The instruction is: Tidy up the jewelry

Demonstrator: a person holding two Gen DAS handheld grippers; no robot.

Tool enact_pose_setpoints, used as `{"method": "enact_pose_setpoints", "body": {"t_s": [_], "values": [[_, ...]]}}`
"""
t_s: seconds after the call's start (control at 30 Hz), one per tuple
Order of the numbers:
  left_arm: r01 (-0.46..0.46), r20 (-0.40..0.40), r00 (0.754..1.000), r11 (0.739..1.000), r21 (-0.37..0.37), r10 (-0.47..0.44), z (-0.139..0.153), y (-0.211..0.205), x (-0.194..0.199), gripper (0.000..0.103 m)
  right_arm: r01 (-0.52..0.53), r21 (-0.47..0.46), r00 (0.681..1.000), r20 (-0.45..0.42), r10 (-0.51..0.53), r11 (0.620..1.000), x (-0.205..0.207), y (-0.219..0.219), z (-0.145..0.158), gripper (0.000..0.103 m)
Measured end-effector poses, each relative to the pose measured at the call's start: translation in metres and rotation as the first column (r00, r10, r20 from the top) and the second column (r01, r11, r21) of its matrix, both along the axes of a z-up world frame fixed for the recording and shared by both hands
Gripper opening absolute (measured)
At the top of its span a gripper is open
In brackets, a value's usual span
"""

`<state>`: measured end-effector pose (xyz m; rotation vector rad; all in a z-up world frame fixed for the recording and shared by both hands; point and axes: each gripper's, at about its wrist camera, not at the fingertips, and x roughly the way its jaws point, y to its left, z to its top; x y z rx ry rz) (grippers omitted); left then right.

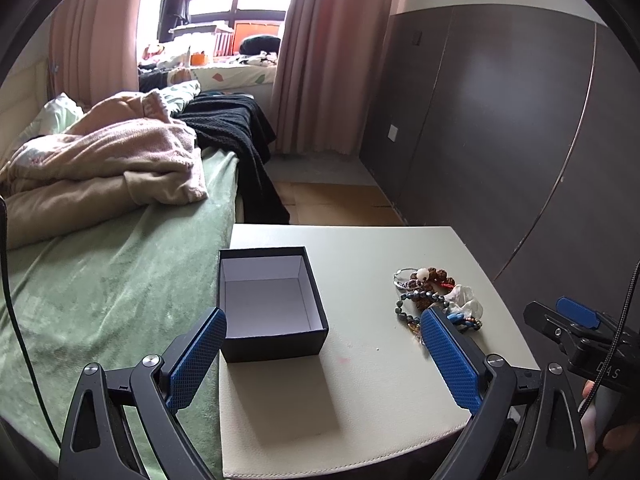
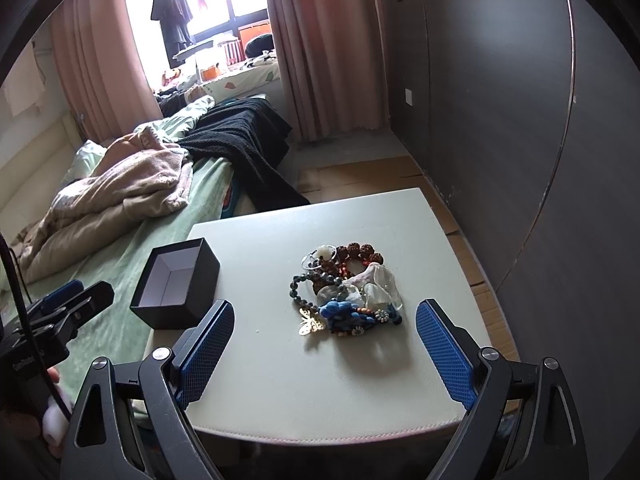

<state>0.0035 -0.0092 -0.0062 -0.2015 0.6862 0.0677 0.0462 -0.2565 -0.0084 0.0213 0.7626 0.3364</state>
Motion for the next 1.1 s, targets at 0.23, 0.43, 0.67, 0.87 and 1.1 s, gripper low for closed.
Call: {"method": "enact_pose_setpoints", "body": {"t_s": [0.23,0.43,0.67,0.87,1.1], "values": [[0.013,-0.015,1.0,1.0,-0.004,-0.013,-0.002,-0.001,-0.001,0.098,0.016,0.01,1.0,0.002,-0.016,1.0,0.002,-0.002,0.001,0.093],[0.02,-0.015,1.0,1.0,-0.008,-0.02,-0.004,-0.006,0.007,0.098,0.043,0.012,0.999,-0.01,-0.043,0.999,0.01,-0.006,-0.005,0.093],[0.043,-0.034,0.998,0.998,-0.041,-0.045,-0.011,-0.015,0.027,0.098,0.081,0.05,0.996,-0.032,-0.08,0.995,0.025,-0.016,-0.009,0.093],[0.068,-0.035,0.997,0.993,-0.098,-0.072,-0.021,-0.028,0.049,0.097,0.159,0.091,0.985,-0.084,-0.152,0.983,0.042,-0.036,-0.016,0.092],[0.102,-0.095,0.989,0.985,-0.139,-0.116,-0.043,-0.045,0.077,0.076,0.236,0.216,0.962,-0.193,-0.196,0.947,0.063,-0.067,-0.026,0.086]]}}
